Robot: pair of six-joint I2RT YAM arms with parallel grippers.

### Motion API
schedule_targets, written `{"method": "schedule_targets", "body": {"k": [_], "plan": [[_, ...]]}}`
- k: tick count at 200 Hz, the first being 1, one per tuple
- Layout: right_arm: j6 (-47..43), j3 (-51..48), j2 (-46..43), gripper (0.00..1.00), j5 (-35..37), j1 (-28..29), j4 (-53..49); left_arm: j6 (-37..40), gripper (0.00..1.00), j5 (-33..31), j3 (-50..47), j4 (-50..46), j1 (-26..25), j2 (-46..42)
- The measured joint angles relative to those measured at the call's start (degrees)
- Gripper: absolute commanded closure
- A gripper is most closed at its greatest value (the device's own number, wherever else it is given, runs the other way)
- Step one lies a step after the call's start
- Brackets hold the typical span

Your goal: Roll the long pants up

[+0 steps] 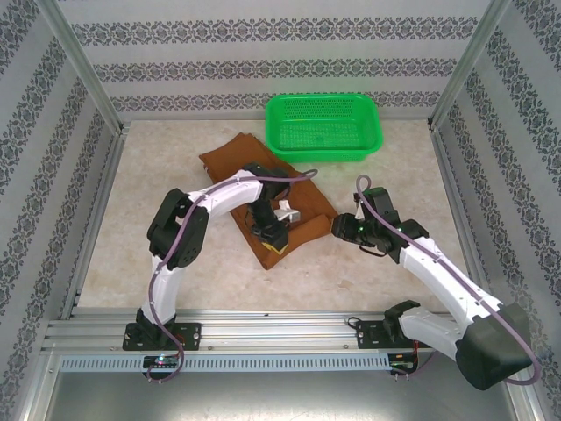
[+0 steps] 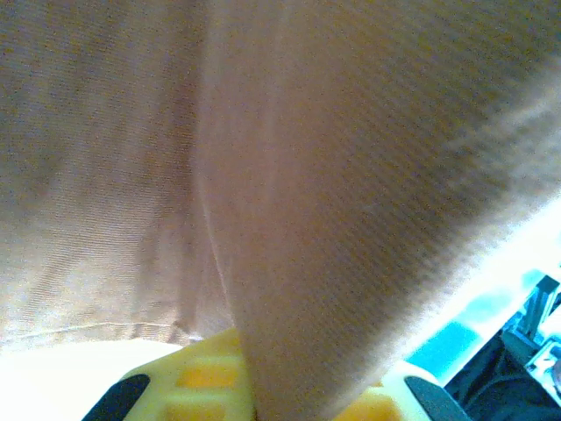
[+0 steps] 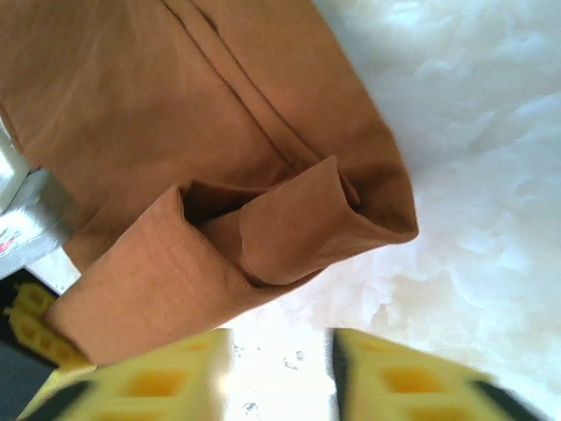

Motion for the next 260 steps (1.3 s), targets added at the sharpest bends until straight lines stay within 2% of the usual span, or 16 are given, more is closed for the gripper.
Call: {"method": "schedule_targets", "body": {"k": [31,73,126,146,161,194,222,260], "plan": [[-0.1,1.3,5.8,0.93,-3.3,0.0,1.9,0.6,0.79,0.5,0.2,-0.1,2.8,2.3],[-0.3,6.3,14.5,0.91,-7.2,0.0,4.3,0.7,0.72,-0.3,1.3,-0.1,3.6,2.4],[-1.1,12.9,25.3,0.90,-10.1,0.2,7.2,0.5,0.70,-4.4,1.3,0.2,4.3,2.4],[-1.6,15.5,29.3,0.90,-10.5,0.5,7.8,-0.1,0.67,-8.8,0.8,2.3,5.0,1.7],[-1.8,17.7,32.5,0.91,-10.6,0.5,8.0,-1.0,0.64,-13.6,-1.6,6.1,5.1,-1.6],[-2.1,22.6,40.6,0.96,-11.4,0.5,8.3,-1.6,0.57,-22.0,-9.1,15.3,4.5,-16.6],[-2.0,23.3,44.2,0.95,-12.6,0.4,8.7,-1.0,0.54,-26.1,-13.9,21.7,-0.8,-23.8],[-1.6,21.6,44.0,0.94,-13.4,-0.3,10.7,0.2,0.54,-30.9,-18.2,26.6,-12.5,-20.1]]}}
